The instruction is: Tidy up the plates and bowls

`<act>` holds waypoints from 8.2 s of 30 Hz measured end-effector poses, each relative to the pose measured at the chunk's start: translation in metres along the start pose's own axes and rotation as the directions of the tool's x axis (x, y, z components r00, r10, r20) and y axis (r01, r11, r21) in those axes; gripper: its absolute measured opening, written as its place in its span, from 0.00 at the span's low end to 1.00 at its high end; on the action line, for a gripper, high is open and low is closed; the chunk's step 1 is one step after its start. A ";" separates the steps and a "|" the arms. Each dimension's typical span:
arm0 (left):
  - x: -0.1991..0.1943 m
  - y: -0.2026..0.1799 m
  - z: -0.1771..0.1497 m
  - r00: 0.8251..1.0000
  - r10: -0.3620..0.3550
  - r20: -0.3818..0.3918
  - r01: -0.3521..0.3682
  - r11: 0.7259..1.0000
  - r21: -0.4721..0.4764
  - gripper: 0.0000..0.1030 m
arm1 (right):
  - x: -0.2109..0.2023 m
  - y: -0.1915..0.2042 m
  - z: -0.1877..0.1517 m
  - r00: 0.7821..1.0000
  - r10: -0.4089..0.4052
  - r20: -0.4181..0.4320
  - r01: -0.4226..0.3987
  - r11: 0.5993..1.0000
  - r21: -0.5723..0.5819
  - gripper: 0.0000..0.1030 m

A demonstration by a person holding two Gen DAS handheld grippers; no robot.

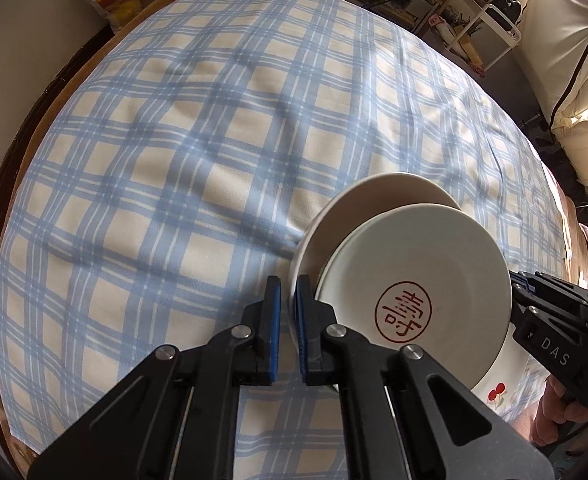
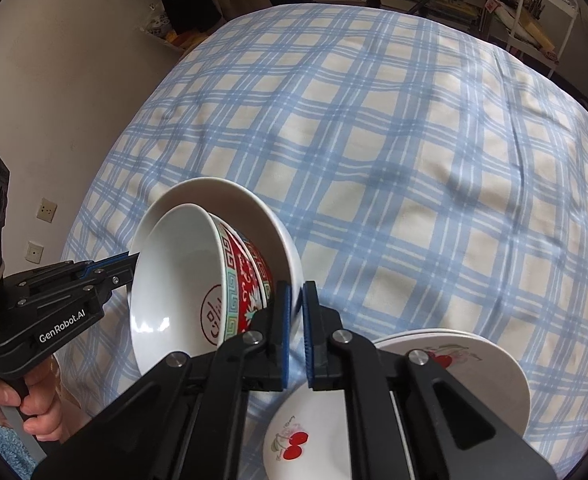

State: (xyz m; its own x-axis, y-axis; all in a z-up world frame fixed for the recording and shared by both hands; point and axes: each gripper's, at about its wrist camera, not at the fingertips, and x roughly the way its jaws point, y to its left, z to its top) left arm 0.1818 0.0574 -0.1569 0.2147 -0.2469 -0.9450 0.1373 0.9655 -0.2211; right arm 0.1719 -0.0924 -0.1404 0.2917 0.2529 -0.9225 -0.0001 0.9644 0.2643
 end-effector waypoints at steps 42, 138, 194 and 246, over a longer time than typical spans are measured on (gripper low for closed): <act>-0.009 0.002 0.005 0.999 -0.047 -0.008 0.047 0.999 -0.026 0.02 | -0.009 0.003 0.000 0.998 -0.031 -0.048 0.037 0.990 0.135 0.08; -0.137 -0.139 -0.111 0.855 0.066 0.515 -0.271 0.903 0.333 0.56 | -0.188 -0.109 -0.162 0.896 -0.178 0.407 0.068 0.960 0.271 0.46; -0.191 -0.116 -0.186 0.666 0.121 0.736 -0.329 0.934 0.143 0.94 | -0.242 -0.063 -0.222 0.615 -0.296 0.730 0.277 0.949 0.151 1.00; -0.190 -0.108 -0.184 0.657 0.166 0.735 -0.366 0.923 0.119 0.94 | -0.239 -0.064 -0.220 0.624 -0.300 0.722 0.282 0.948 0.150 1.00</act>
State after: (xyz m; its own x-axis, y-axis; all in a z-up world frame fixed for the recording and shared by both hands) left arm -0.0518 0.0157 0.0020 0.8749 -0.0624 -0.4804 0.1631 0.9717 0.1709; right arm -0.1085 -0.1973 0.0016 0.8724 -0.1871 -0.4517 0.2258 0.9736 0.0328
